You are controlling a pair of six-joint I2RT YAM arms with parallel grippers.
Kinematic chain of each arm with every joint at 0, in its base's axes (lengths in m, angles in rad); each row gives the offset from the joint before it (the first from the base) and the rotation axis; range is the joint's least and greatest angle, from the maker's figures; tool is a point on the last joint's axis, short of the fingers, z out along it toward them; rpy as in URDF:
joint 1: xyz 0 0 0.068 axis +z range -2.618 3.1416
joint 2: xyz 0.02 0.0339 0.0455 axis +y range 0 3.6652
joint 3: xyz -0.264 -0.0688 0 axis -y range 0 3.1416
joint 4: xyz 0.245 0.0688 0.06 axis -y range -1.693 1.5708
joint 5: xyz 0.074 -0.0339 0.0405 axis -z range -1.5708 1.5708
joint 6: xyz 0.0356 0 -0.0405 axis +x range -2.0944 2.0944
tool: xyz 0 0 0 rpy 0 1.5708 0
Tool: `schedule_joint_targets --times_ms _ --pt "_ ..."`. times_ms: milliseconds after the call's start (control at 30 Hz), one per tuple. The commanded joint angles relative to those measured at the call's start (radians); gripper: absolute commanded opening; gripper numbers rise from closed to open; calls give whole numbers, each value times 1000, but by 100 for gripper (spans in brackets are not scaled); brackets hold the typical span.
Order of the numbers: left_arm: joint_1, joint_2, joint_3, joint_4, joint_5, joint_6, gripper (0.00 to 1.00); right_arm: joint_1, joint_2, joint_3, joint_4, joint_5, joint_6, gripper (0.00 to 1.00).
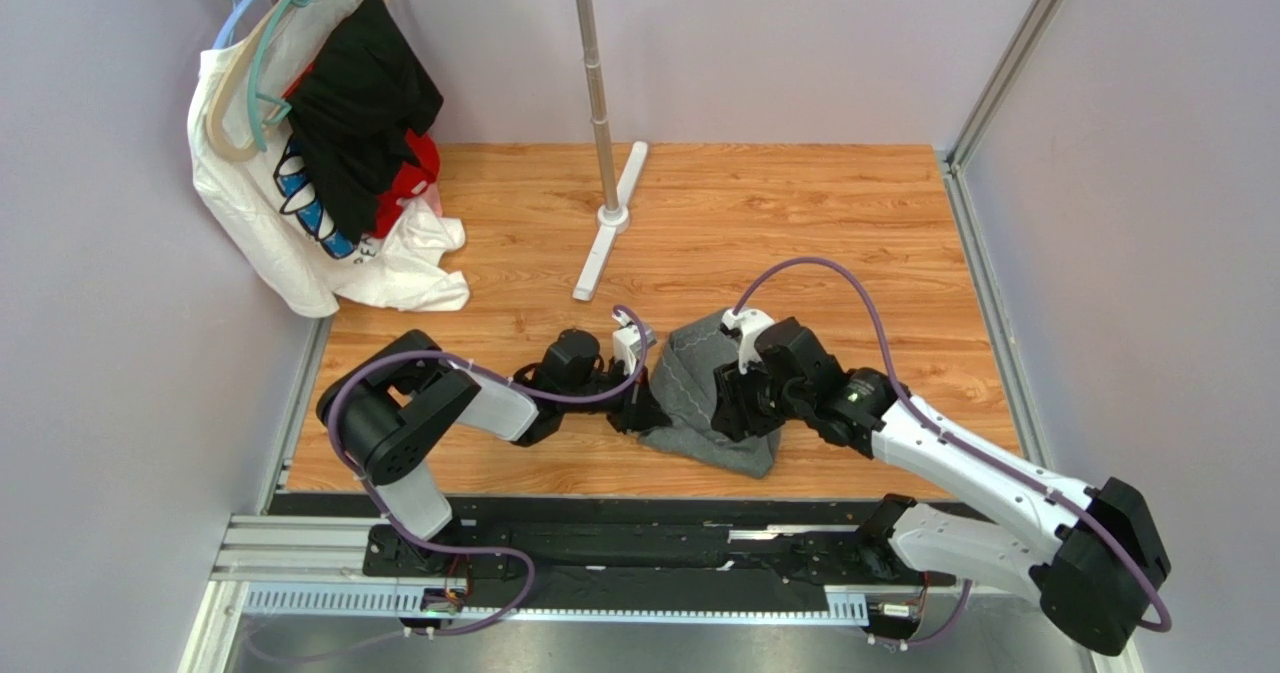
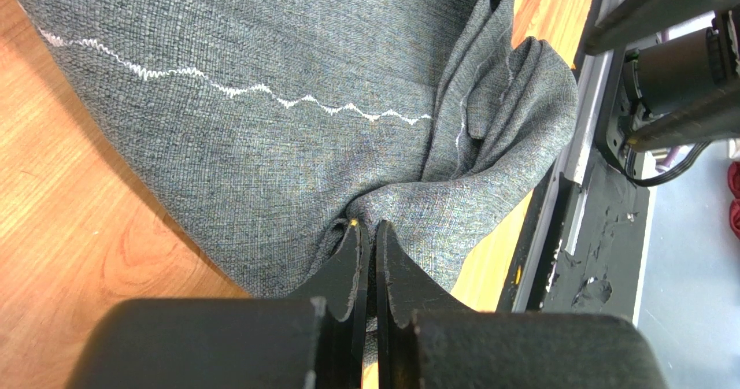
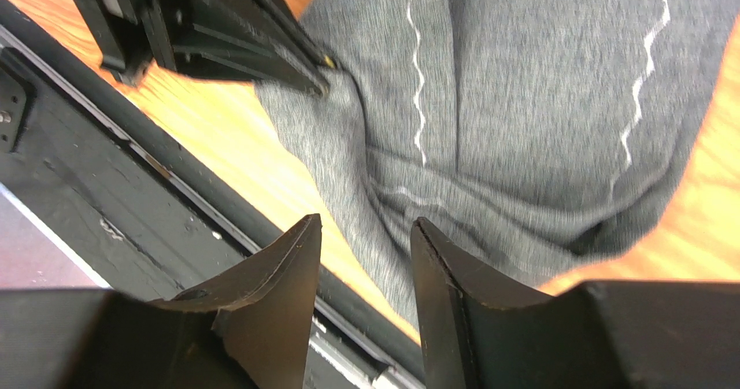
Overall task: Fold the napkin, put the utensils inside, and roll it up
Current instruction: Roll the napkin with the utensil
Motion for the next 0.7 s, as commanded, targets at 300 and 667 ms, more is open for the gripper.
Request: schedule_joint_targets --times_ms 300,667 --pt "-11 -39 -29 -333 -130 68 0 194 42 6 -88 229 107 48" --pt "-11 -51 -30 -345 -145 81 0 196 108 -9 -48 259 56 48"
